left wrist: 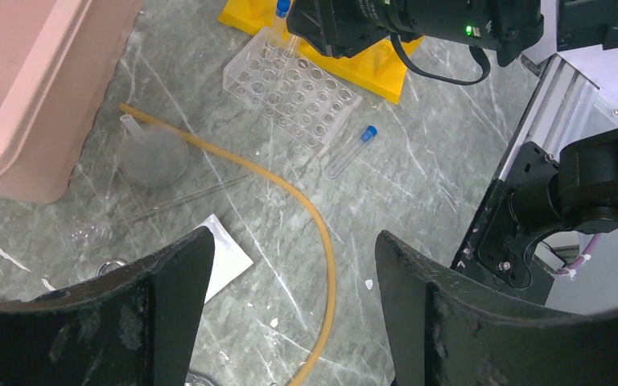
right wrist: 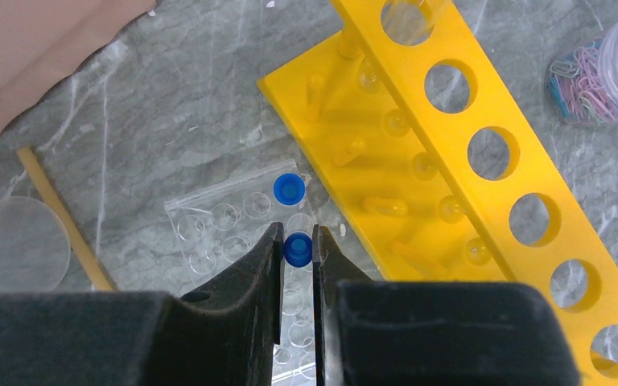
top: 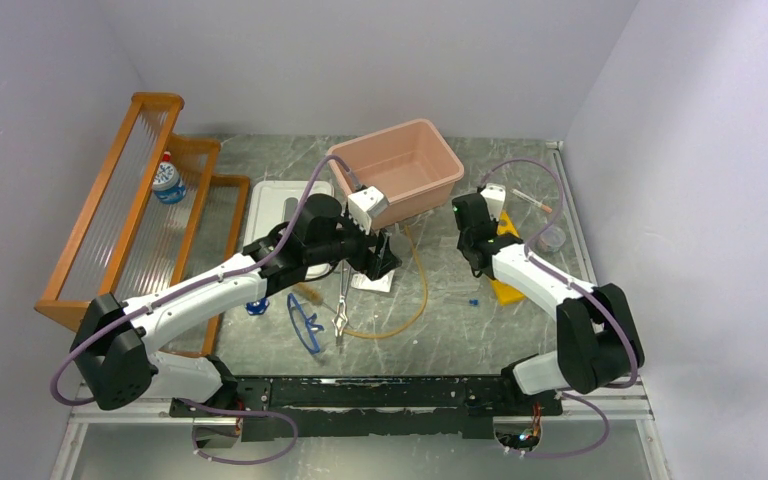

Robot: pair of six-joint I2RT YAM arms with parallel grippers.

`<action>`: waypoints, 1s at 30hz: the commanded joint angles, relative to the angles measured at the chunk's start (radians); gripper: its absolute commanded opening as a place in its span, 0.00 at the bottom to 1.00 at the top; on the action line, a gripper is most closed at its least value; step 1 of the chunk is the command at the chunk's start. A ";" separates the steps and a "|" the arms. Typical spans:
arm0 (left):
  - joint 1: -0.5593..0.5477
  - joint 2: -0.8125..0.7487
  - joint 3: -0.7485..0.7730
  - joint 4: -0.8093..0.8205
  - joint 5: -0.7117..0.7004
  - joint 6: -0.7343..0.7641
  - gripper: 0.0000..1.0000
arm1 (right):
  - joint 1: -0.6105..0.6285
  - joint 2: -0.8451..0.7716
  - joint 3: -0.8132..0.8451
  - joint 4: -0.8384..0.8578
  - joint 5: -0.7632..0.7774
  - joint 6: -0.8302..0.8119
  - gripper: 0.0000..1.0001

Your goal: Organize the chemistry lab equipment

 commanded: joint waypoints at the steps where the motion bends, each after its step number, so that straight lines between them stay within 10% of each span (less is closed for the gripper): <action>1: 0.009 0.003 -0.007 0.031 0.007 -0.007 0.77 | -0.005 0.024 0.030 -0.005 -0.002 -0.016 0.12; 19: 0.015 0.001 -0.009 0.037 0.020 -0.015 0.77 | -0.006 -0.027 0.090 -0.116 -0.013 0.016 0.55; 30: 0.015 -0.034 -0.018 0.038 0.011 -0.031 0.76 | -0.011 -0.213 0.111 -0.368 -0.125 0.114 0.51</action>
